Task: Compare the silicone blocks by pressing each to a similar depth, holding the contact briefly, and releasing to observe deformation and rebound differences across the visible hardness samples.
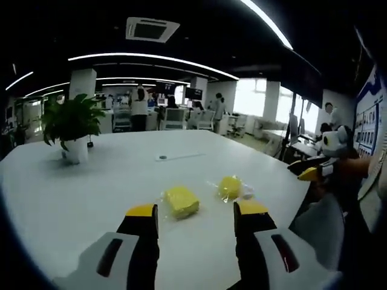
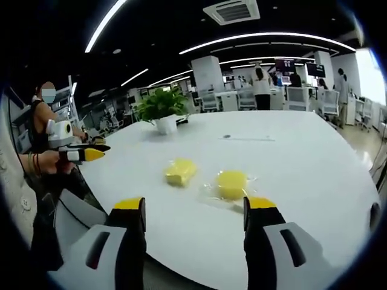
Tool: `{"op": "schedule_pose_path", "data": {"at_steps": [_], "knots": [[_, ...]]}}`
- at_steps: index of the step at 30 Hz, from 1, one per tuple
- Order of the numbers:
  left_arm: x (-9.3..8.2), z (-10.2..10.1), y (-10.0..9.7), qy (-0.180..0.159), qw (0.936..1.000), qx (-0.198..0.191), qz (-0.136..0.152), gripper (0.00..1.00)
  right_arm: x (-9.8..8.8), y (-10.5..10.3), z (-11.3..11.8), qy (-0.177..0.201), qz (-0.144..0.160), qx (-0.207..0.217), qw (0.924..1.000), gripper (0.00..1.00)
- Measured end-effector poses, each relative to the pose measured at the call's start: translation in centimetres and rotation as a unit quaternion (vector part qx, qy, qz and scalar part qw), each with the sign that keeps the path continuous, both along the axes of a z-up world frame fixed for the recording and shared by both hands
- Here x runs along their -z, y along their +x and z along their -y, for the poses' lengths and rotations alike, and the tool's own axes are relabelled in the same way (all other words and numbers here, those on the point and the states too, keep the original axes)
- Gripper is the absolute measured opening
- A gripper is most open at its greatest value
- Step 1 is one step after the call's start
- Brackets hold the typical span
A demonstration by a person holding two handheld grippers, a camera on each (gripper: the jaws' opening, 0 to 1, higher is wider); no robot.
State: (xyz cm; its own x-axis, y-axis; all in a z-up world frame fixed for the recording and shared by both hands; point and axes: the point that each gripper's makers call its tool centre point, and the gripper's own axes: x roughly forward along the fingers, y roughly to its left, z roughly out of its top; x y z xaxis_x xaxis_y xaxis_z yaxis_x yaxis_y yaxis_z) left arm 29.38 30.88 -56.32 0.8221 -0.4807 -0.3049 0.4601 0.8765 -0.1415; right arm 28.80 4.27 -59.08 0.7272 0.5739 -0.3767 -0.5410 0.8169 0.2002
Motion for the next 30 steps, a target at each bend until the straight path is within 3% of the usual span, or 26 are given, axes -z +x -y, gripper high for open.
{"op": "schedule_pose_path", "data": {"at_steps": [7, 21, 26, 30], "knots": [[2.1, 0.0, -0.8, 0.016, 0.9989, 0.001, -0.043, 0.56, 0.7, -0.3, -0.1, 0.000, -0.011, 0.000, 0.9999, 0.61], [2.8, -0.2, -1.2, 0.031, 0.9978, 0.007, -0.058, 0.55, 2.1, -1.3, -0.4, -0.006, -0.035, -0.013, 0.9993, 0.60], [2.6, 0.8, -0.8, 0.025, 0.9975, 0.019, -0.064, 0.55, 2.3, -1.4, -0.5, -0.004, -0.035, -0.012, 0.9993, 0.59], [1.7, 2.1, 0.1, 0.019, 0.9982, 0.037, -0.044, 0.54, 2.7, -1.5, -0.4, -0.007, -0.038, -0.013, 0.9992, 0.59]]}}
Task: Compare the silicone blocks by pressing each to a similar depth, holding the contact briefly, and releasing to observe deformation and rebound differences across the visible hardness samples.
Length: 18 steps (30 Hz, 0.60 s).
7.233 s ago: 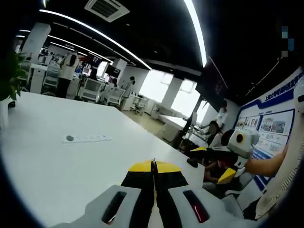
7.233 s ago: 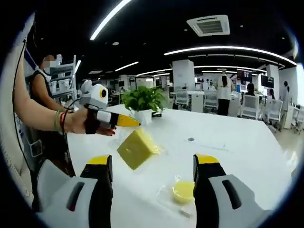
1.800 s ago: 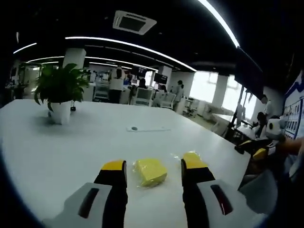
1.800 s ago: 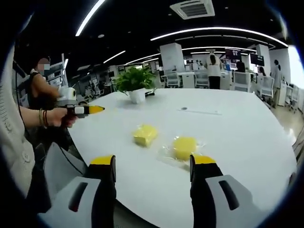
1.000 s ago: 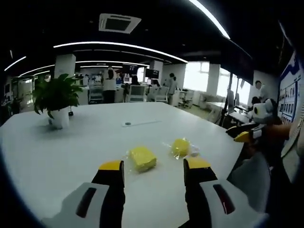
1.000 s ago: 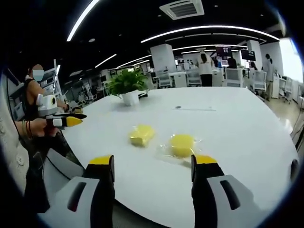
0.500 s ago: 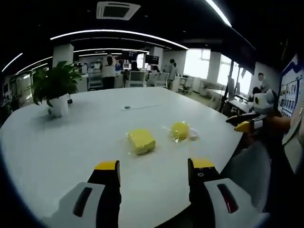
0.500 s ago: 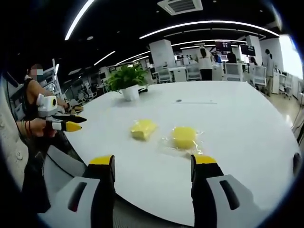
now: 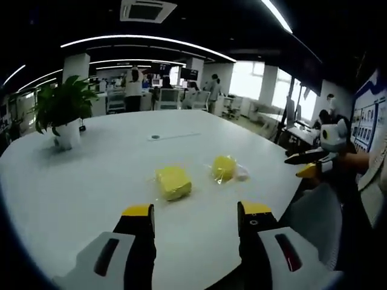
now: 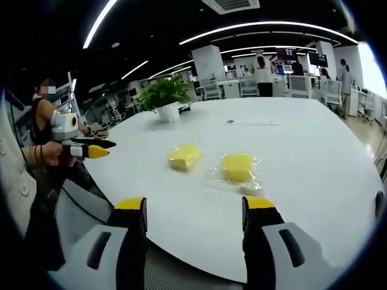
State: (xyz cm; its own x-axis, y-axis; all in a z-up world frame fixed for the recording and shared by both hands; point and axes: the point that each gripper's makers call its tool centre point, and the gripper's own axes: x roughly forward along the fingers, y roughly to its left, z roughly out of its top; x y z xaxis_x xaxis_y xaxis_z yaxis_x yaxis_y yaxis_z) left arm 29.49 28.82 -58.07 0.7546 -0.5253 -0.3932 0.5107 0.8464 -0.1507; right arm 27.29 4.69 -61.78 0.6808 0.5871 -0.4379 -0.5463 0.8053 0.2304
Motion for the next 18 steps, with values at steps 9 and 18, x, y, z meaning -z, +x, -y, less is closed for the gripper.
{"op": "schedule_pose_path", "data": {"at_steps": [9, 18], "knots": [[-0.6, 2.5, 1.8, -0.005, 0.9991, 0.041, -0.003, 0.50, 0.3, -0.2, 0.1, 0.005, -0.005, 0.004, 1.0000, 0.59], [-1.3, 4.4, 4.5, -0.006, 0.9977, 0.067, -0.001, 0.50, 1.2, -0.2, 0.6, 0.005, -0.014, 0.009, 0.9998, 0.59]]}}
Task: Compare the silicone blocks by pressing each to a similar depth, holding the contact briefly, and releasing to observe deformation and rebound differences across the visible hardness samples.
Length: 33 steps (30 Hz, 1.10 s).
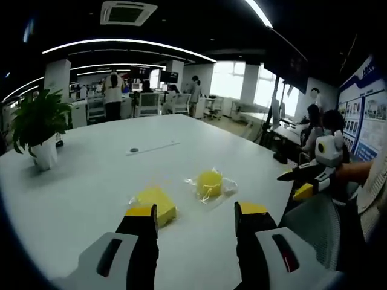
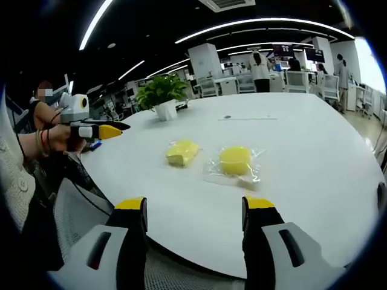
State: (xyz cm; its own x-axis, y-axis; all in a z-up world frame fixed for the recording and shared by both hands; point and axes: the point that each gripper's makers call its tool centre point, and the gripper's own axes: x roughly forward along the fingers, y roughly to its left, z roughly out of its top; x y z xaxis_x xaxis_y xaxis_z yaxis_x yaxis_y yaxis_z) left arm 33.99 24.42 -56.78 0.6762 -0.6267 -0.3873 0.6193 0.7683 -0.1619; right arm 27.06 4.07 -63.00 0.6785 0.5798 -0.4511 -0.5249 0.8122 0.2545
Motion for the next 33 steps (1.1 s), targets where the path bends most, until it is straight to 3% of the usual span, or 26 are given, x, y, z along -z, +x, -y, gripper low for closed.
{"op": "schedule_pose_path", "data": {"at_steps": [4, 7, 11, 13, 33], "knots": [[-0.1, 0.7, 1.3, -0.010, 0.9999, 0.002, -0.003, 0.50, 0.1, 0.3, 0.2, 0.001, -0.001, 0.002, 1.0000, 0.59], [-0.2, 1.3, 2.3, -0.050, 0.9985, -0.006, -0.023, 0.50, 0.1, 0.6, 0.4, 0.001, -0.003, 0.004, 1.0000, 0.58], [0.1, 1.7, 3.9, -0.060, 0.9975, -0.020, -0.032, 0.47, 0.2, 0.8, 0.6, -0.002, -0.004, 0.003, 1.0000, 0.58], [0.2, 2.2, 4.6, -0.058, 0.9978, -0.017, -0.027, 0.43, 0.2, 1.0, 0.6, -0.002, -0.005, 0.003, 1.0000, 0.58], [4.1, 8.0, 9.7, -0.064, 0.9948, 0.010, -0.078, 0.49, 1.2, 1.9, 1.8, 0.004, -0.028, 0.005, 0.9996, 0.58]]}}
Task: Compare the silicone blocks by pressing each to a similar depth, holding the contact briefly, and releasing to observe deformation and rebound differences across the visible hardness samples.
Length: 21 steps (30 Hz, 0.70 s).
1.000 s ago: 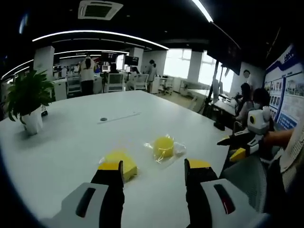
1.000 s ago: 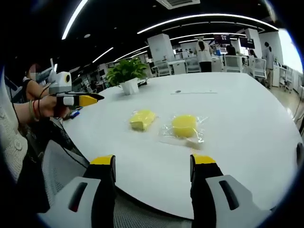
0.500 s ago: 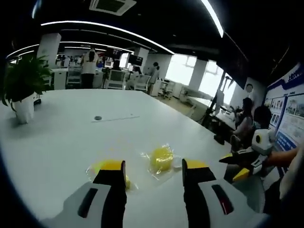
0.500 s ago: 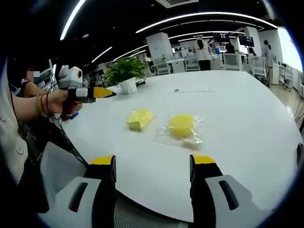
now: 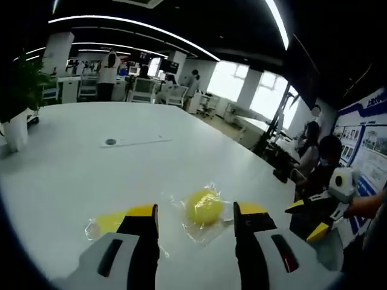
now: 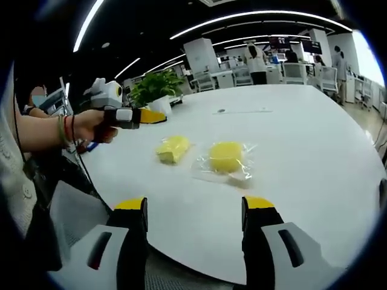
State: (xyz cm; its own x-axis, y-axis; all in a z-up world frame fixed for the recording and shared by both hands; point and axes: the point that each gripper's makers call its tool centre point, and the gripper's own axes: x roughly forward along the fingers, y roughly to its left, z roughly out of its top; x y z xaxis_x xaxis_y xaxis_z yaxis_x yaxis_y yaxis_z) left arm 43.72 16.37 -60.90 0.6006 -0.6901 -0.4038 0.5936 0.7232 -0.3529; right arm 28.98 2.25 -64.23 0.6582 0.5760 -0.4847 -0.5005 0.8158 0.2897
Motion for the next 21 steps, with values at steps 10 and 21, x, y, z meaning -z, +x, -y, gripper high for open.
{"op": "schedule_pose_path", "data": {"at_steps": [10, 21], "knots": [[2.1, 2.4, 2.4, 0.001, 0.9996, 0.008, -0.025, 0.53, 0.5, -0.3, 0.2, 0.003, -0.010, 0.003, 0.9999, 0.58], [5.9, 4.1, 4.5, -0.022, 0.9955, -0.004, -0.092, 0.61, 1.0, -0.2, 0.8, -0.002, -0.016, 0.011, 0.9998, 0.59]]}}
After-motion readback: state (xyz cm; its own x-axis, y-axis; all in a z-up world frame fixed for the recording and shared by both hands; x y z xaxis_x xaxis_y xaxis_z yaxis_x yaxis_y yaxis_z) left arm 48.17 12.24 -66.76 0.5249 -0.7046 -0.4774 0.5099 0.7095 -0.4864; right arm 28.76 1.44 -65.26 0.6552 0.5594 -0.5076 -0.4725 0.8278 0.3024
